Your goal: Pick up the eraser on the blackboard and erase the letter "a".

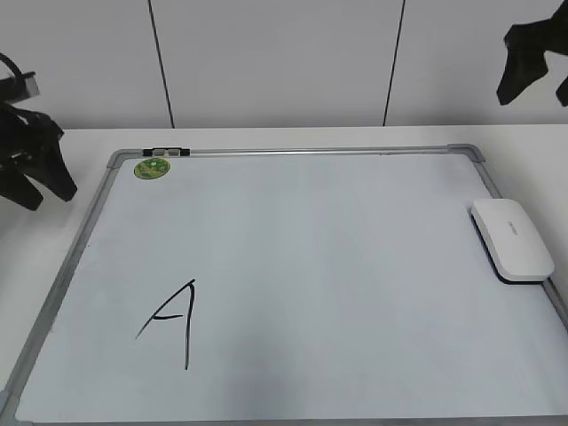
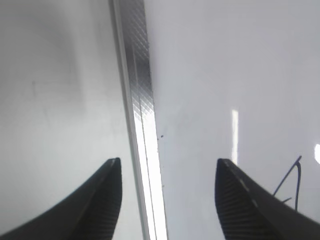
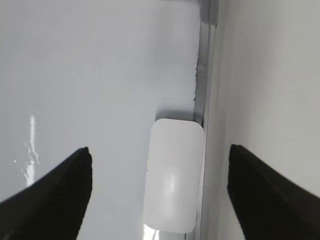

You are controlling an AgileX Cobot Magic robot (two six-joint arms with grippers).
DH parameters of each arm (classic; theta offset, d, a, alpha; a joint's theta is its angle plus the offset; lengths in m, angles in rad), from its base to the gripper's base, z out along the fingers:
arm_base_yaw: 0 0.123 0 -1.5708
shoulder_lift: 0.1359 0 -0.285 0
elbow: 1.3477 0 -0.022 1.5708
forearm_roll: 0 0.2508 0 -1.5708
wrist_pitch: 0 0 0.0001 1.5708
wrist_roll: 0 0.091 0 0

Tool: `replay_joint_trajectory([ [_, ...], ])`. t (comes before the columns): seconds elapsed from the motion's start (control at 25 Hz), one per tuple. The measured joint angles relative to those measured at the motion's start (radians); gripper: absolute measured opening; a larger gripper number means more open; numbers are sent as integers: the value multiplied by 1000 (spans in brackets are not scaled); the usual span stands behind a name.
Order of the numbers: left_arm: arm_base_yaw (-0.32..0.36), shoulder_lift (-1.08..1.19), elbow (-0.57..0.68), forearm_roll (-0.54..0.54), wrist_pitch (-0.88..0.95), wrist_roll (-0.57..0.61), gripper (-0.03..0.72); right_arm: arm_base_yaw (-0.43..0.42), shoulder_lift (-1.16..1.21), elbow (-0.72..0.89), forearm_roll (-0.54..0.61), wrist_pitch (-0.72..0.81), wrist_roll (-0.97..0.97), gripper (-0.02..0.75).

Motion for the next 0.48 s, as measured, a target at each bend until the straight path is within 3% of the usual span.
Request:
replay_joint_trajectory([
  [0.28,-40,-192,-12,138,28,-87,438,0,-255,146,0,12,0,587],
  [0.48,-118,-411,-12,195,44,-134,438,0,-420,256,0,20,0,584],
])
